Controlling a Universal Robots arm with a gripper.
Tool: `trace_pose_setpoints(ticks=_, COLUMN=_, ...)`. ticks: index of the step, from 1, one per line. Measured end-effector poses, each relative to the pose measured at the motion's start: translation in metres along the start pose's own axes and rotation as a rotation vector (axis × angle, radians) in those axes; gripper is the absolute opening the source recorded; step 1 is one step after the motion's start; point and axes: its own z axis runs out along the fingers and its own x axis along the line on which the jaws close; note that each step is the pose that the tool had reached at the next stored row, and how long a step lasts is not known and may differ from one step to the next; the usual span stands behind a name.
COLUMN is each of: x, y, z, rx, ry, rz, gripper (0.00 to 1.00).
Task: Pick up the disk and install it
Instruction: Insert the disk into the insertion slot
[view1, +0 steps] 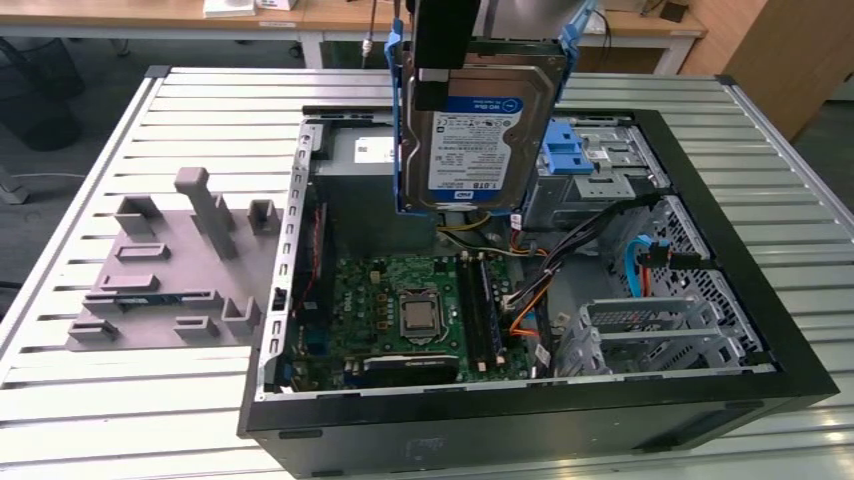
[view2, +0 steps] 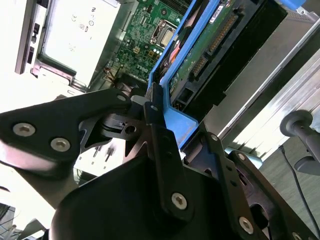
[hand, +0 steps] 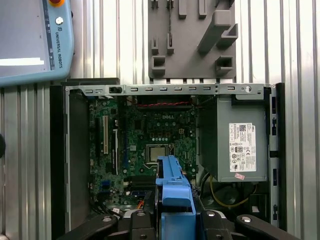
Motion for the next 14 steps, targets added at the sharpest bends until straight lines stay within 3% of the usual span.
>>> trace_pose_setpoints(ticks=6, x=0.0001, y=0.0000, z=0.0000, rx=0.0000, ry=0.0000, rz=0.000, gripper=0.36)
trace_pose_setpoints(ticks=14, x=-0.0002, y=-0.0086, z=-0.0002, rx=-0.0001, ry=0.0001, rz=0.000, gripper=0.36)
